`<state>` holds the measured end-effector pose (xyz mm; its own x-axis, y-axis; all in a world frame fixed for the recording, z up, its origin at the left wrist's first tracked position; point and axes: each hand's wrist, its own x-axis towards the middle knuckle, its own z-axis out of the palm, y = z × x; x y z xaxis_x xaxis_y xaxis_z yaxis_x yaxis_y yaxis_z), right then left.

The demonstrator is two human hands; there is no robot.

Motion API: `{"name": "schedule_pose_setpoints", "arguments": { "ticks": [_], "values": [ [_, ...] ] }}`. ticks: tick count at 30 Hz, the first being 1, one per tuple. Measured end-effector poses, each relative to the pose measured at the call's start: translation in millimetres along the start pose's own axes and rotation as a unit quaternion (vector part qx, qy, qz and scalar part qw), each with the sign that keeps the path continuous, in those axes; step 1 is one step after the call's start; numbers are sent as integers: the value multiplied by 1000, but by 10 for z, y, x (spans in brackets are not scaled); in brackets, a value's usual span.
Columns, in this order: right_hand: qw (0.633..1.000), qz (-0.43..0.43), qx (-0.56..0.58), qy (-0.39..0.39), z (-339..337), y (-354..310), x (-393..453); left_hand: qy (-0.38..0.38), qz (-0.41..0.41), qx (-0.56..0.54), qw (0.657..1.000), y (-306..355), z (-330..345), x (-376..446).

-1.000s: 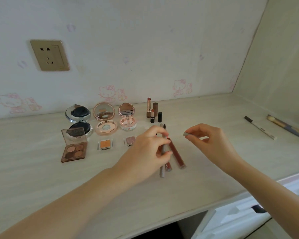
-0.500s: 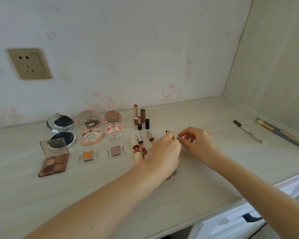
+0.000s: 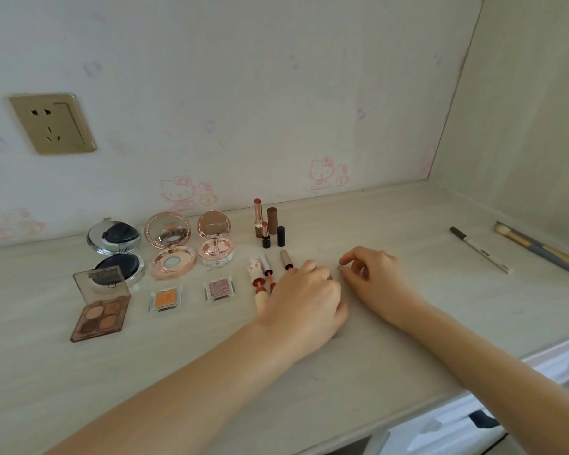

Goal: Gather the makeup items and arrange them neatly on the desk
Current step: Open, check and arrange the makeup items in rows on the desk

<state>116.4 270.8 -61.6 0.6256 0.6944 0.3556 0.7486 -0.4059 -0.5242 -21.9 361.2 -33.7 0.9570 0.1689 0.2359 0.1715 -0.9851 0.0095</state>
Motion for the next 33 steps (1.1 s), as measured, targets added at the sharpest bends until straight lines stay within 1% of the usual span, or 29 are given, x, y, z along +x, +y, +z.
{"name": "schedule_pose_setpoints", "arguments": {
  "ticks": [3,6,11,16,23,33],
  "values": [
    [1000,-12,-7,3,-12,-7,-4,-19,31,-54,998,-119,25,-155],
    [999,-26,-21,0,3,-23,-14,-31,47,-70,996,-172,24,-303],
    [999,-36,-24,-18,55,-105,0,29,58,-89,994,-224,65,-397],
    [998,-31,-29,-37,106,-210,48,48,48,-97,993,-188,84,-417],
    [998,-9,-12,-66,130,-313,114,44,35,-115,992,-194,99,-424],
    [996,11,13,-90,104,-362,134,52,31,-105,993,-182,141,-410]
  ]
}}
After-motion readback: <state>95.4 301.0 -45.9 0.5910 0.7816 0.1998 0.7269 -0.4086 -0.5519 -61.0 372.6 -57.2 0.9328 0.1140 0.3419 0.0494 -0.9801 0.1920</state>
